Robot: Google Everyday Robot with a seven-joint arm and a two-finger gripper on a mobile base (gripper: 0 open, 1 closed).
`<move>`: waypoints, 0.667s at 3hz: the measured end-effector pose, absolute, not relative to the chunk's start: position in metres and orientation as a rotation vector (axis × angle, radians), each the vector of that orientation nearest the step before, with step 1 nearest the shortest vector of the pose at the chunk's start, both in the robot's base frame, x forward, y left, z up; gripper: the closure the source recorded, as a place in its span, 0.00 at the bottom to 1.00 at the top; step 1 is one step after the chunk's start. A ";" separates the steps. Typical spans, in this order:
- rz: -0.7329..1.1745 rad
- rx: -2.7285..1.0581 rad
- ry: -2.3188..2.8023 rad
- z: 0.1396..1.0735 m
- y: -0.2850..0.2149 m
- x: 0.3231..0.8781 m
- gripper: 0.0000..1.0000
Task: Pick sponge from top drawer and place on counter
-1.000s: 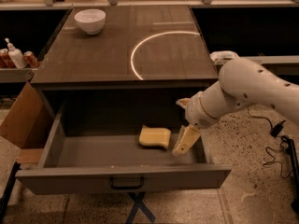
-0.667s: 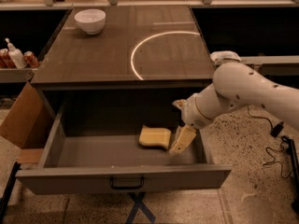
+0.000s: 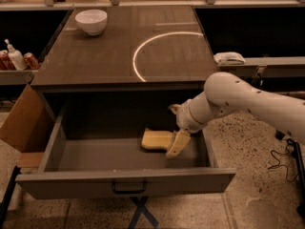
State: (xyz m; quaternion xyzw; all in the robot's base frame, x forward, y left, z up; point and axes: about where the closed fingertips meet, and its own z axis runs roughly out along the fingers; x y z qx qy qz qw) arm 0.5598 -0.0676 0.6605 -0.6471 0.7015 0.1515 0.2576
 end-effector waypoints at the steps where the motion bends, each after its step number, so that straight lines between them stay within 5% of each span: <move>1: 0.410 -1.779 1.877 0.638 -0.058 0.568 0.00; 2: 0.408 -1.808 1.867 0.616 -0.050 0.574 0.00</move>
Offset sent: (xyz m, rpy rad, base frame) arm 0.0223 0.0249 -0.0696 -0.0300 -0.0109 0.0663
